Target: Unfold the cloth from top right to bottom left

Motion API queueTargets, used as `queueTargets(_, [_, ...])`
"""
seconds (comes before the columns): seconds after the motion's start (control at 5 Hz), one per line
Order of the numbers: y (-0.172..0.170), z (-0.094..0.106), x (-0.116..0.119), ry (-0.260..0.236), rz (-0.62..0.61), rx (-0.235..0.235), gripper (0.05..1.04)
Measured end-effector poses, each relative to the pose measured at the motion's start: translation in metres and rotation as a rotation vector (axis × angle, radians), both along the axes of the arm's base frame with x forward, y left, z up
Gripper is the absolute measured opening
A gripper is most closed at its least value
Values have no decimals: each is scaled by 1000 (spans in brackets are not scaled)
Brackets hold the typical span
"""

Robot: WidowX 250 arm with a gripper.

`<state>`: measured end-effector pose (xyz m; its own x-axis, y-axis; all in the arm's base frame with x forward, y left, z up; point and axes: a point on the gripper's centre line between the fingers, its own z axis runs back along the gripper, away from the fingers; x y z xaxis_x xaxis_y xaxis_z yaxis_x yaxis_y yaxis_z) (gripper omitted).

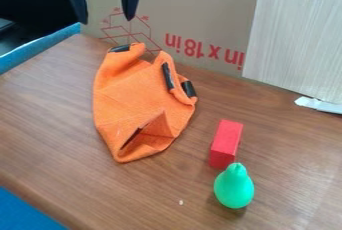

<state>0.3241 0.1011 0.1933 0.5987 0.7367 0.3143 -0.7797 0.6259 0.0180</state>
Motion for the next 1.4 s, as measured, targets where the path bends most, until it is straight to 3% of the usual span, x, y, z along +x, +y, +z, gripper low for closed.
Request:
queueTargets(0.2, [0, -10, 2, 23, 1, -7, 1001])
queueTargets(0.4, [-7, -23, 11, -27, -32, 9, 1001])
queueTargets(0.8, [-23, -63, 40, -105, -21, -24, 1001])
queueTargets(1.0, [-37, -81, 50, -112, -3, -34, 1001])
queueTargets(1.4, [-68, -99, 55, -80, -97, 22, 1001])
